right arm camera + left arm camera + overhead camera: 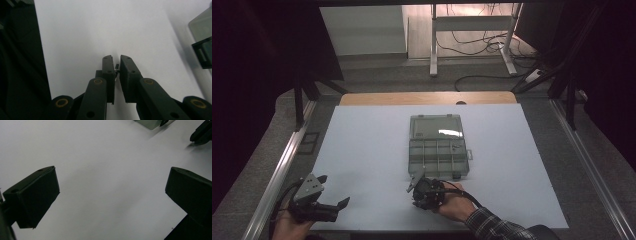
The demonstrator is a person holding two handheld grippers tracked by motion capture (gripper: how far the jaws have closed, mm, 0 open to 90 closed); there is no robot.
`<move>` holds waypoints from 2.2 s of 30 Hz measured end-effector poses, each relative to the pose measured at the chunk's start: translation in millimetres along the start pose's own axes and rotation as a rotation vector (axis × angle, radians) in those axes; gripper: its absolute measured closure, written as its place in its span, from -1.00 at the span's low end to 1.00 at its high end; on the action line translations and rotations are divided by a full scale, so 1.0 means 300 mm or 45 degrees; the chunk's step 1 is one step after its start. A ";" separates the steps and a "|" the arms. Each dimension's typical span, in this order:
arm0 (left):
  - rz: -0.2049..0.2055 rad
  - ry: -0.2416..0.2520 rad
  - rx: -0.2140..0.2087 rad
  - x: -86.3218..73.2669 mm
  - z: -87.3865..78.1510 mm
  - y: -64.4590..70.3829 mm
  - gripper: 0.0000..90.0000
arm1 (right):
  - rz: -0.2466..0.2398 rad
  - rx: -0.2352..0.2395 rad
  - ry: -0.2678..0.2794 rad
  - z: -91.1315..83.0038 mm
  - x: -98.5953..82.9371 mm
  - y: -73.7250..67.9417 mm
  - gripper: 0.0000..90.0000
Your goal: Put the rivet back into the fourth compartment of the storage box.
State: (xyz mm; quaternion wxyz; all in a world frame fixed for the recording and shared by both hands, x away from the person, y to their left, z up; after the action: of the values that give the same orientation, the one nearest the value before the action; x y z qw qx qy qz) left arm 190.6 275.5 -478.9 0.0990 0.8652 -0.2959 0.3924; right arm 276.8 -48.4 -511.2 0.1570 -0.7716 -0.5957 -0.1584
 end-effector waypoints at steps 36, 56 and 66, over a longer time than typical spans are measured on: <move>-0.034 0.042 -0.006 0.001 -0.010 -0.007 -1.00 | 0.244 -0.072 0.260 -0.243 -0.075 0.167 0.79; -0.033 0.046 -0.001 0.002 -0.011 -0.006 -1.00 | 0.350 -0.140 0.379 -0.332 -0.114 0.265 0.79; -0.032 0.047 0.002 0.002 -0.011 -0.006 -1.00 | 0.435 -0.217 0.423 -0.368 -0.148 0.337 0.79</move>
State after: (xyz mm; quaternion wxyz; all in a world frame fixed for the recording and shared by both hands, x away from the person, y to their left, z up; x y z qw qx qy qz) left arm 189.8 277.9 -476.0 0.1088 0.8616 -0.2827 0.4072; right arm 357.8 -159.0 -436.3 0.2115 -0.8350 -0.4071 -0.3038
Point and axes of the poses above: each handheld gripper's, and its own axes: z roughly forward along the jaws, x roughly out of its top, y roughly to its right, the point moved 1 cm from there along z, roughly forward along the jaws, and after that the axes turned 2 degrees about z, right-handed, at the moved point
